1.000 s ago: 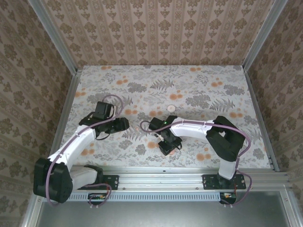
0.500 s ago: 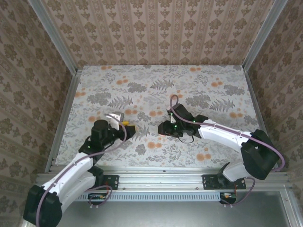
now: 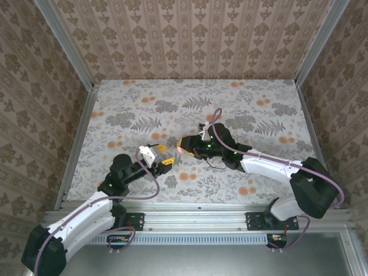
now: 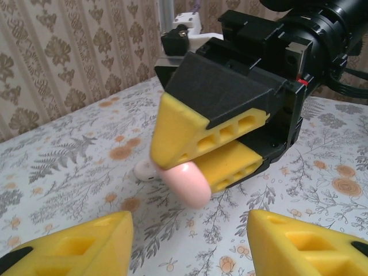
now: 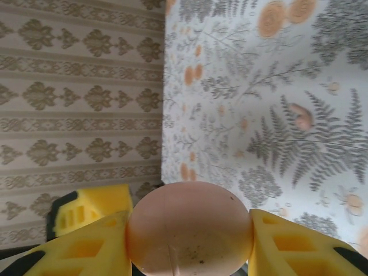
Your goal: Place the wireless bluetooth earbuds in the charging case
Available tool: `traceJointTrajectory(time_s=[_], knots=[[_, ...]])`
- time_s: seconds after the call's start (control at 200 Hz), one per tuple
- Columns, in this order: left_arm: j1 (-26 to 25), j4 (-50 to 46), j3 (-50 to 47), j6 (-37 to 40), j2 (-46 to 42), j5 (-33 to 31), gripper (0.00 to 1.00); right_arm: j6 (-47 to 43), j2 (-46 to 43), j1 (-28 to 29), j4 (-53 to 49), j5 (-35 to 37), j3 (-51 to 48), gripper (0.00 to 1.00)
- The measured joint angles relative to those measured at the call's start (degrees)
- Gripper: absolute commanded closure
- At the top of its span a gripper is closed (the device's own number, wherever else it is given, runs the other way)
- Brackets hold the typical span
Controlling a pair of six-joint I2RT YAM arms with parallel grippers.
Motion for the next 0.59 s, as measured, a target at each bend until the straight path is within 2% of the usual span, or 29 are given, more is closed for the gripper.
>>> traceJointTrajectory(time_s=[0.3,0.595], knots=[[-1.77,3.96,-0.15,1.05,0.39,-1.22,0.45,2.78,-1.77,2.38,5.86,0.35,-2.19,0.60],[-1.95,9.51,-0.13,-2.80,4.92,-4.17,0.46,3.93,-2.69,4.28,9.99,1.90,-2.60,0.60]])
